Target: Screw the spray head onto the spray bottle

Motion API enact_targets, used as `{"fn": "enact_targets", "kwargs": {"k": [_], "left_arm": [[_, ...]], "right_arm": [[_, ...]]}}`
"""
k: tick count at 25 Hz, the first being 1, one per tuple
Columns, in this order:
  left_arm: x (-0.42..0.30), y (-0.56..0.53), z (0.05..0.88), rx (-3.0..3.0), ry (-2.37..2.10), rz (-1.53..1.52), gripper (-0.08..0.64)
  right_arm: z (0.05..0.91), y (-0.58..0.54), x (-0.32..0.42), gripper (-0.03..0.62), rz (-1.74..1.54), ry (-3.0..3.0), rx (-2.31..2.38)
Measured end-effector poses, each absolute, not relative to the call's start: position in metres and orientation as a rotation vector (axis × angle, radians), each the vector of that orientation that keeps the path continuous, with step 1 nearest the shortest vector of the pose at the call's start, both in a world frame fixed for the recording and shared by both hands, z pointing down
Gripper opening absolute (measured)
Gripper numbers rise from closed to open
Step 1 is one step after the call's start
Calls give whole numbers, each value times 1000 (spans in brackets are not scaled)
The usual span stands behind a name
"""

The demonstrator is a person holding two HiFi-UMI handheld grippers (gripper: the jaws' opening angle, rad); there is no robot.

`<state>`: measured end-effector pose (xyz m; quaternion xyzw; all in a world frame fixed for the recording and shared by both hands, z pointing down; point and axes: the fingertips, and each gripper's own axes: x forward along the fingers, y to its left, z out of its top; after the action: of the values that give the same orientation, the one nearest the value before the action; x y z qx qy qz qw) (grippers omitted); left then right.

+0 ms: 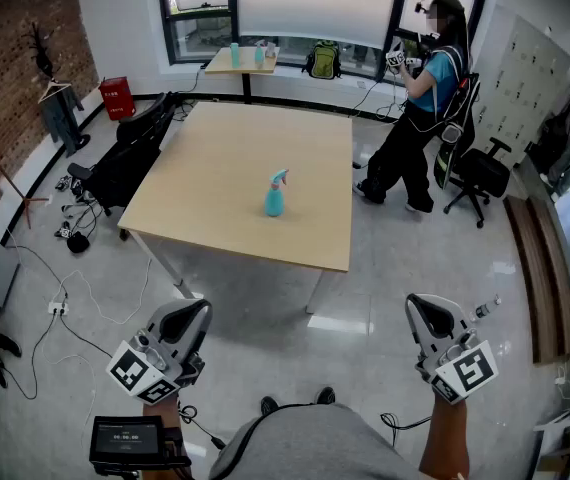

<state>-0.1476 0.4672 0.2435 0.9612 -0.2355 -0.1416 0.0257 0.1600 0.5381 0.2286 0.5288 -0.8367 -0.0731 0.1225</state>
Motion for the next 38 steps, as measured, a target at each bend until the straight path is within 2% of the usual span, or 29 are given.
{"fn": "enact_targets", "kwargs": {"k": [19, 28, 38], "left_arm": [[-128, 460, 258, 2951, -638, -407, 5], [-151, 444, 269, 2914, -667, -417, 5], [-139, 413, 280, 2906, -607, -408, 5]], "right_arm": [[237, 532, 148, 5, -162, -2434, 1507], [237, 520, 133, 5, -162, -2425, 1522], [246, 498, 134, 6, -111, -2444, 1520]]}}
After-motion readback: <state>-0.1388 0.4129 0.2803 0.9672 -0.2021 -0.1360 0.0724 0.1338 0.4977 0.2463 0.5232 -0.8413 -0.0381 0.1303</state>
